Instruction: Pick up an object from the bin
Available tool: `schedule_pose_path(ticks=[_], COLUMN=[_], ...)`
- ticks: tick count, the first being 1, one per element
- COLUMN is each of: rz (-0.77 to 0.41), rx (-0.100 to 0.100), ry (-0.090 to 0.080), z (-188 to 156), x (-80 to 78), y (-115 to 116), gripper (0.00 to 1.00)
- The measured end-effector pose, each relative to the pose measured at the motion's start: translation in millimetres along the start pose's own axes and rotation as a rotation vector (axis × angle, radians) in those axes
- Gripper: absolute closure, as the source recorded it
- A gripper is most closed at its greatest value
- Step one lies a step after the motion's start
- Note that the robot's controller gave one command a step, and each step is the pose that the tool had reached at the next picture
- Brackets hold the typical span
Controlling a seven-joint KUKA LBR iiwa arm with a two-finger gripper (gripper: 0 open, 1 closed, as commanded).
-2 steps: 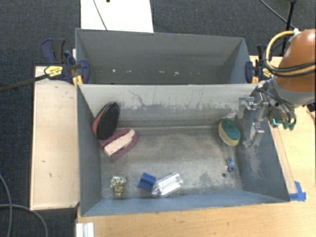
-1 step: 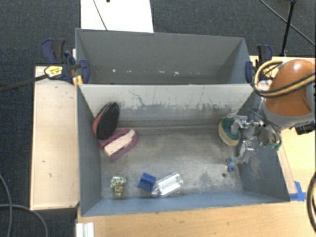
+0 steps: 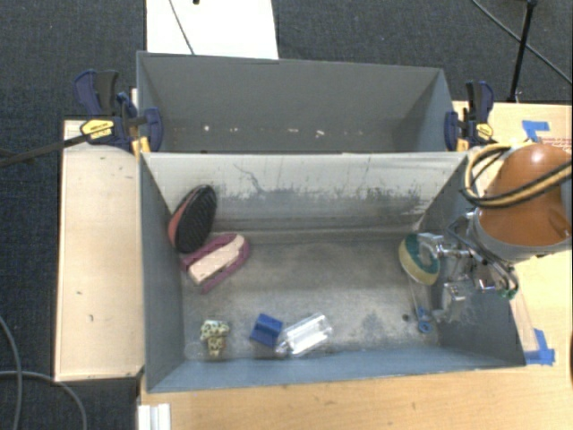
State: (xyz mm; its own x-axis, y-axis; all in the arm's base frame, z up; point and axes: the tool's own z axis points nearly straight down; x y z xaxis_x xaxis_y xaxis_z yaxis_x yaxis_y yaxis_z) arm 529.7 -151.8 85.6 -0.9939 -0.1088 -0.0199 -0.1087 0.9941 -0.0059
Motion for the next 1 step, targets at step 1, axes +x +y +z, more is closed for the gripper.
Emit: schedule_pose_path(ticks=[1], rz=[-0.003], rx=[0.008], ry=[-0.003], z=[-2.6], x=[-0.7], y=[-4.1], gripper=[1.00])
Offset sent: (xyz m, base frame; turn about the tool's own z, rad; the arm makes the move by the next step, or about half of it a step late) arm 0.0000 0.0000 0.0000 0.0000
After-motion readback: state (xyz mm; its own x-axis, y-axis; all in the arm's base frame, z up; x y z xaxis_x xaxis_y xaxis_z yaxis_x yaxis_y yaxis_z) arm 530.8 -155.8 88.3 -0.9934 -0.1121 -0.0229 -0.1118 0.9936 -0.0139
